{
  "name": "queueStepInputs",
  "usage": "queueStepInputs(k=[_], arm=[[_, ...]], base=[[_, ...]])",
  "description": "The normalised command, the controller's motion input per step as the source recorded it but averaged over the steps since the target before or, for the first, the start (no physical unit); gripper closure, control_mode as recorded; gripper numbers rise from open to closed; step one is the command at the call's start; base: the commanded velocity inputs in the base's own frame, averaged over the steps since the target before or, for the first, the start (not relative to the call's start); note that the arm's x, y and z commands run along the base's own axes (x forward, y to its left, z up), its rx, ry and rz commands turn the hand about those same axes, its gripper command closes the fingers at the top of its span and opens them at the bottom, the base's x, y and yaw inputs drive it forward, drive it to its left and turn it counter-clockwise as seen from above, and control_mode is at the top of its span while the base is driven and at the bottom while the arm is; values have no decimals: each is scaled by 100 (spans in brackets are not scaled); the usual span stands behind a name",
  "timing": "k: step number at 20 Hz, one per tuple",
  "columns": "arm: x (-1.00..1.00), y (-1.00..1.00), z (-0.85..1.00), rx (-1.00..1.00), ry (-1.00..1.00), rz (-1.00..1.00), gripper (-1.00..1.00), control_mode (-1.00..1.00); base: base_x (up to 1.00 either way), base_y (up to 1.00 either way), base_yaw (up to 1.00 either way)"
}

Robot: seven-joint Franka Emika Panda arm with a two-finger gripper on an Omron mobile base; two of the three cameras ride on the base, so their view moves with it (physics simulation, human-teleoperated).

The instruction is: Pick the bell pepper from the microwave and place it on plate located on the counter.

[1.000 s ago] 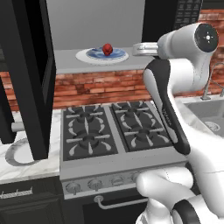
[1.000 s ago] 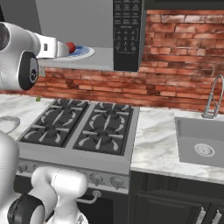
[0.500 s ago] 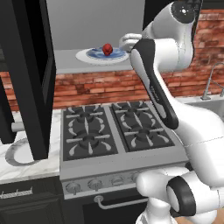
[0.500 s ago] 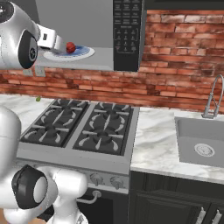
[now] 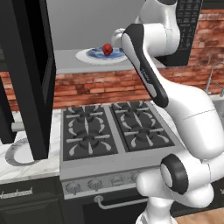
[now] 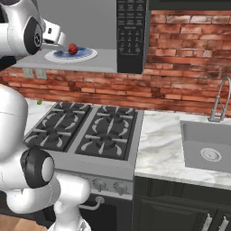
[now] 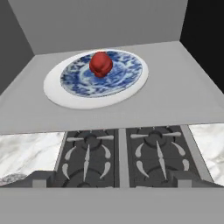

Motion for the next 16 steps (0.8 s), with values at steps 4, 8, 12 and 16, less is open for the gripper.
queueStepInputs(k=[4, 8, 12, 16], arm=[[16, 8, -49, 0, -10, 0, -100, -100], [22, 2, -23, 0, -15, 0, -100, -100], [38, 0, 0, 0, -4, 0, -100, -100], [50, 6, 0, 0, 1, 0, -100, -100]], base=[[0, 0, 0], [0, 0, 0], [0, 0, 0], [0, 0, 0]])
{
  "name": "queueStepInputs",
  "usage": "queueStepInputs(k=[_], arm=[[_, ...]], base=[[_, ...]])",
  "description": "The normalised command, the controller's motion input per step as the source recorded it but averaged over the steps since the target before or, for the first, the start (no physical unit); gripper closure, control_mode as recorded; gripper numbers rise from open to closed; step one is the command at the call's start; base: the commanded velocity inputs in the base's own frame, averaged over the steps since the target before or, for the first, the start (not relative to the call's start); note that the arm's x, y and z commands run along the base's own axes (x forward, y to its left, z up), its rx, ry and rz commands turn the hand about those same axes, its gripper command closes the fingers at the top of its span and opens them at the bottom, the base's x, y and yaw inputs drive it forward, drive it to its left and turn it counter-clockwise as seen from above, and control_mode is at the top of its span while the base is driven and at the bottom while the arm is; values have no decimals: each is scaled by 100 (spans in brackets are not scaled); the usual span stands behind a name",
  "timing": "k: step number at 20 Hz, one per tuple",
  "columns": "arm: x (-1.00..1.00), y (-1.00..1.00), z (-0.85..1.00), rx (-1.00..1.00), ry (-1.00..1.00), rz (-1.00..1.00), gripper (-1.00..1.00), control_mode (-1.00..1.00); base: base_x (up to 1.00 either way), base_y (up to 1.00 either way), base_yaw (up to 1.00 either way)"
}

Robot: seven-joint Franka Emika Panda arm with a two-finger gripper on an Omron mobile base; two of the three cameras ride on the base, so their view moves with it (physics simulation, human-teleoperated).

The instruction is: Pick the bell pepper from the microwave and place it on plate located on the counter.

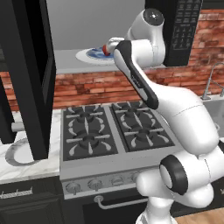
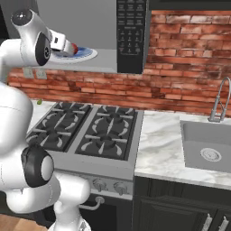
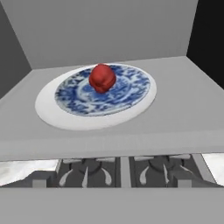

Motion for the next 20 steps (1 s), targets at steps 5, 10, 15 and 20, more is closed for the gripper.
queueStepInputs(k=[5, 10, 15, 20], arm=[[58, 12, 0, 0, 9, 0, -100, -100], [44, 7, 7, 0, 4, 0, -100, -100], [43, 2, 2, 0, 1, 0, -100, -100], [38, 1, 0, 0, 0, 0, -100, -100]], base=[[0, 0, 0], [0, 0, 0], [0, 0, 0], [0, 0, 0]])
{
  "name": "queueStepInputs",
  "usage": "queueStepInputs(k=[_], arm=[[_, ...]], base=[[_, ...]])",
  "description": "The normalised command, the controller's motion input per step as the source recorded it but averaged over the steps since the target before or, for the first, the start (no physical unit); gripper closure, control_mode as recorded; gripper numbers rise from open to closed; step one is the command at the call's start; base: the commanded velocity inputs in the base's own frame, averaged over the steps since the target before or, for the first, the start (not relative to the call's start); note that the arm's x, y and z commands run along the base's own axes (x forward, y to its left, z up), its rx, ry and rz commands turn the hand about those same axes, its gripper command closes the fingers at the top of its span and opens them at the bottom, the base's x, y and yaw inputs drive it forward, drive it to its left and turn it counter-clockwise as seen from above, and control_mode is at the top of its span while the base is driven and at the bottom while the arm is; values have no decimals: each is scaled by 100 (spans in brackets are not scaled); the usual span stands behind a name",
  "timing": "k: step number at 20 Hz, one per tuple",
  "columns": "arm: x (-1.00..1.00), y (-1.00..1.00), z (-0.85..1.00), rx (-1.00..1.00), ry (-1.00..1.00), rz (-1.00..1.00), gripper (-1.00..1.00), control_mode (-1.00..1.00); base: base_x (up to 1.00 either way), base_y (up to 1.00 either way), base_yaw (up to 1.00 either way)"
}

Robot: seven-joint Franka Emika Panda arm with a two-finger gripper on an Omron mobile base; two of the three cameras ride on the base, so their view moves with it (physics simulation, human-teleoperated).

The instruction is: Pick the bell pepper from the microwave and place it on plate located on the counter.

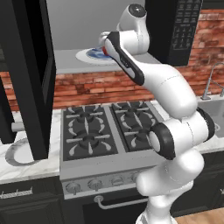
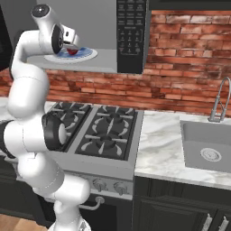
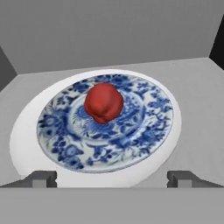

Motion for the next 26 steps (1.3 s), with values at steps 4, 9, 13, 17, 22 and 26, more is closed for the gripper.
queueStepInputs(k=[4, 9, 13, 17, 22, 26], arm=[[24, 4, -12, 0, 0, 0, -100, -100], [25, 9, -10, 0, 0, 0, -100, -100], [31, 8, -8, 0, 0, 0, -100, -100], [38, 14, -9, 0, 1, 0, -100, -100], [42, 9, -3, 0, 0, 0, -100, -100], [37, 5, 0, 0, 4, 0, -100, -100]], base=[[0, 0, 0], [0, 0, 0], [0, 0, 0], [0, 0, 0], [0, 0, 0], [0, 0, 0]])
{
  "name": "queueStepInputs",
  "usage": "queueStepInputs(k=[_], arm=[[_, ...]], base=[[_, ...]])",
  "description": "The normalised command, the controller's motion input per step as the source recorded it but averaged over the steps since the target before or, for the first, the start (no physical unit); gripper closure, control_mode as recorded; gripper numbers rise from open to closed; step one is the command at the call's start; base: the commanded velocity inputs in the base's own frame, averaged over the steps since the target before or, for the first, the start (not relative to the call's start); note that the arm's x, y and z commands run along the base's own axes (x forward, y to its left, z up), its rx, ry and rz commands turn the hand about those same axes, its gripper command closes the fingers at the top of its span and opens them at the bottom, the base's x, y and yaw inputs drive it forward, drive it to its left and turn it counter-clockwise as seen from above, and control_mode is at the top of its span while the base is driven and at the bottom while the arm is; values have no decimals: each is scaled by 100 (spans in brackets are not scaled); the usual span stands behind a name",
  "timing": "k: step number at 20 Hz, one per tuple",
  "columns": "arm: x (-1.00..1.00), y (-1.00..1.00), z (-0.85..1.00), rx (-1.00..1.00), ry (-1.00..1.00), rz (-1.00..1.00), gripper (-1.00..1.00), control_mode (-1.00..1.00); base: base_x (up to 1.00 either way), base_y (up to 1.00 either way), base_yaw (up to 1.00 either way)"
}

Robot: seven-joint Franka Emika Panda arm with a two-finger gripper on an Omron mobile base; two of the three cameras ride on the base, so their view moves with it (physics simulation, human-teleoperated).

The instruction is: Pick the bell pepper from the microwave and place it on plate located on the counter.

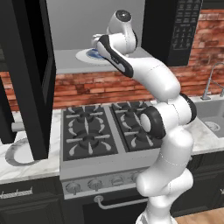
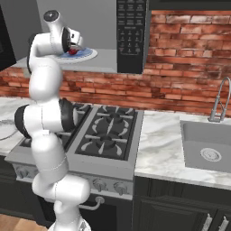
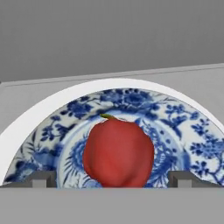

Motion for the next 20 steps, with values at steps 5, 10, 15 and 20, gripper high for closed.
queueStepInputs(k=[5, 10, 15, 20], arm=[[32, 1, -1, 0, 5, 0, -100, -100], [21, 0, -8, 0, 1, 0, -100, -100], [6, 0, -16, 0, 0, 0, -100, -100], [0, 0, -21, 0, 0, 0, -100, -100]], base=[[0, 0, 0], [0, 0, 0], [0, 0, 0], [0, 0, 0]])
